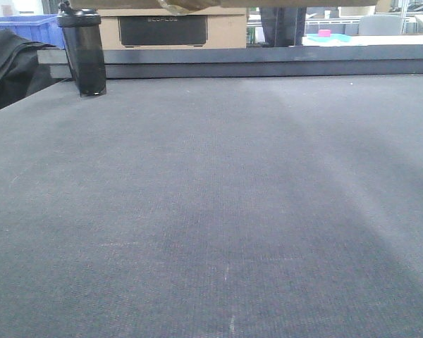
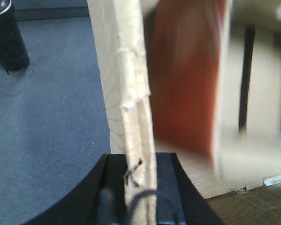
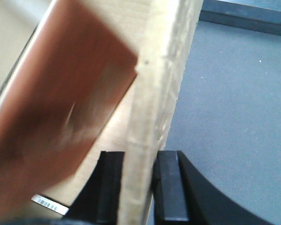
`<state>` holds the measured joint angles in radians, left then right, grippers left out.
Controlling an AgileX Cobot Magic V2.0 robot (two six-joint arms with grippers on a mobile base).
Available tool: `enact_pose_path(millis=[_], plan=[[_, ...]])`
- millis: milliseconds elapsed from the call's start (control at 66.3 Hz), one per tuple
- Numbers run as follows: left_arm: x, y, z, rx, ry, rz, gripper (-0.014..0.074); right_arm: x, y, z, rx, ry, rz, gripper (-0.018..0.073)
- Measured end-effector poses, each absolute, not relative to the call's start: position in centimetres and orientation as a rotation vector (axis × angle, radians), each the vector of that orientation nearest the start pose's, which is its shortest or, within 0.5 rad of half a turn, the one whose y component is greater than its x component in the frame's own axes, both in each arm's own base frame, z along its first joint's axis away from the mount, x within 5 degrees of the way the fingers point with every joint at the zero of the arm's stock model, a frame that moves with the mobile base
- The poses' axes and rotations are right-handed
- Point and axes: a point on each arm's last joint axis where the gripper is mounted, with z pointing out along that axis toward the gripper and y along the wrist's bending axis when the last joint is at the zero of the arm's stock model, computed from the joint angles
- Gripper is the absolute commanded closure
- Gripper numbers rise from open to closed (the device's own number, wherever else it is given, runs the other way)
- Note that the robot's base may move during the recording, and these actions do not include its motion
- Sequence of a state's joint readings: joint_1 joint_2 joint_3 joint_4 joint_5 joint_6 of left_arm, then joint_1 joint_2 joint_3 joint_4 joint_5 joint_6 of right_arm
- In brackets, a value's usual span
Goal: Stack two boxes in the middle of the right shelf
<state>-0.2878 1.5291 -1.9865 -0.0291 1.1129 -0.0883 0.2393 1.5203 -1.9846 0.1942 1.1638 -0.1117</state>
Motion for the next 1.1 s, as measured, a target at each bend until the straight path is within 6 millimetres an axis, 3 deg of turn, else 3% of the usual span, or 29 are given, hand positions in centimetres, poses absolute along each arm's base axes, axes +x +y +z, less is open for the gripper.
enact_pose_path(millis=[1100], plan=[[29.36,-8.94,50.71,0.215,2.131,-0.256,0.0708,28.78,8.66,50.62,-0.397,2.143,0.308,0.0711]])
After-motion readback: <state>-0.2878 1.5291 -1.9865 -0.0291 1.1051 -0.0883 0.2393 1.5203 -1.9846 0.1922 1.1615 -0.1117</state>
